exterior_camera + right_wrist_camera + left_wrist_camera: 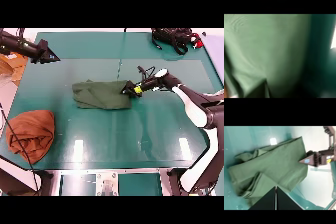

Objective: Fold the shirts.

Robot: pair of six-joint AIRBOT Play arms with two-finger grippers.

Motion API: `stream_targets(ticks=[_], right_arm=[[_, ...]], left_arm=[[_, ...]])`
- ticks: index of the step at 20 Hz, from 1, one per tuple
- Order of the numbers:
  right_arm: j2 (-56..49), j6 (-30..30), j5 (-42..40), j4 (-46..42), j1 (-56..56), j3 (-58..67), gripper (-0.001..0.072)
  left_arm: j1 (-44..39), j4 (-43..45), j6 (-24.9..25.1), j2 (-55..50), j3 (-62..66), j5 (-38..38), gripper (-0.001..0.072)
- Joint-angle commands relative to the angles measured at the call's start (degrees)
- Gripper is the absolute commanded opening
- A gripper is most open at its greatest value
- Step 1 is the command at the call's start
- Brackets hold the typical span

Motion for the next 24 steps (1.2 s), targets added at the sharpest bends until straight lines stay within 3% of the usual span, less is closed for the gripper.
stream_targets(ticks=[1,7,15,20,24], right_arm=[[0.2,-0.4,0.5,7.8,1.8,4.6,0.0013],[10.1,10.1,5.4,8.2,-11.0,21.8,0.0012],[23.4,19.5,7.1,6.9,-43.3,22.5,0.0012],[27.4,29.7,13.4,-7.4,-58.6,22.1,0.0011],[33.8,37.5,18.1,-19.1,-67.6,13.4,0.0011]], left_arm=[[0.0,0.0,0.0,0.0,0.0,-0.4,0.0019],[0.0,0.0,0.0,0.0,0.0,-3.3,0.0019],[0.0,0.0,0.0,0.0,0.0,-3.5,0.0019],[0.0,0.0,-0.2,0.0,0.0,-3.4,0.0019],[0.0,0.0,-0.2,0.0,0.0,-3.4,0.0020]])
